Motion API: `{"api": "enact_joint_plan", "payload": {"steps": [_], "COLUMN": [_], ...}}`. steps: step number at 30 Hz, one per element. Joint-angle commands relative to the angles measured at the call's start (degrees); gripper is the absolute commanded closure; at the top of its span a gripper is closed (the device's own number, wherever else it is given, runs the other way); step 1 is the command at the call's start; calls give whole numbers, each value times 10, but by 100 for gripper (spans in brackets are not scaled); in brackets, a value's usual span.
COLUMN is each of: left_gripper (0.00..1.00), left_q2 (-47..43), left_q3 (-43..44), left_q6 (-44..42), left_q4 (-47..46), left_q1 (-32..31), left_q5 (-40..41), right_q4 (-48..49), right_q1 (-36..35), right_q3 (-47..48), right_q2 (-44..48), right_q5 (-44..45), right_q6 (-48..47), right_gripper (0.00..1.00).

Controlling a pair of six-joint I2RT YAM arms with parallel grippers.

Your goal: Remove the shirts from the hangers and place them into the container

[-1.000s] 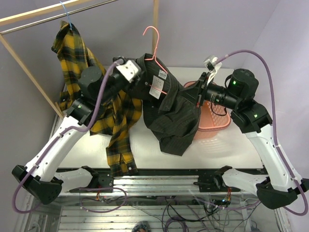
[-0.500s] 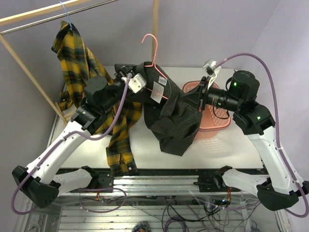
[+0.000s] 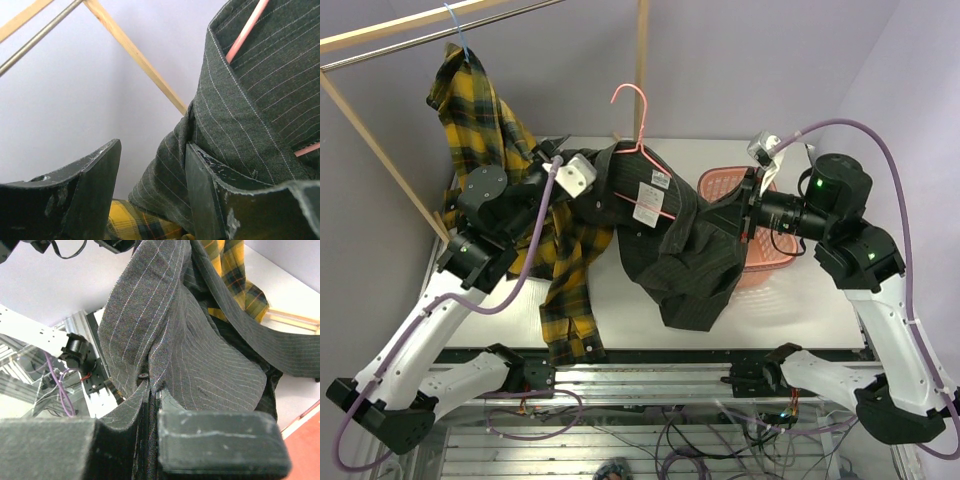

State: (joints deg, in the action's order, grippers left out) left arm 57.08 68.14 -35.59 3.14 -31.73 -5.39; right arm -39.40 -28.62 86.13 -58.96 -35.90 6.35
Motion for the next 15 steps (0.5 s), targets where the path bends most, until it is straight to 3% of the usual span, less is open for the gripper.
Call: {"api": "enact_joint_plan", "payload": {"steps": [1, 11, 15], "left_gripper": [36, 40, 52], "left_q2": [-10, -1, -1], "left_q3": [37, 21, -1], "left_q6": [-2, 3, 9], "left_q4": [57, 71, 35], "left_q1": [7, 7, 7], "left_q5": [-53, -107, -103], "right_q4": [6, 23, 32], "right_q1": [-2, -1, -1], "right_q3": [15, 15, 8], "right_q2": [19, 31, 31], "right_q5": [-32, -59, -69], "right_q6": [-2, 13, 17], "right_gripper": [100, 100, 100]}}
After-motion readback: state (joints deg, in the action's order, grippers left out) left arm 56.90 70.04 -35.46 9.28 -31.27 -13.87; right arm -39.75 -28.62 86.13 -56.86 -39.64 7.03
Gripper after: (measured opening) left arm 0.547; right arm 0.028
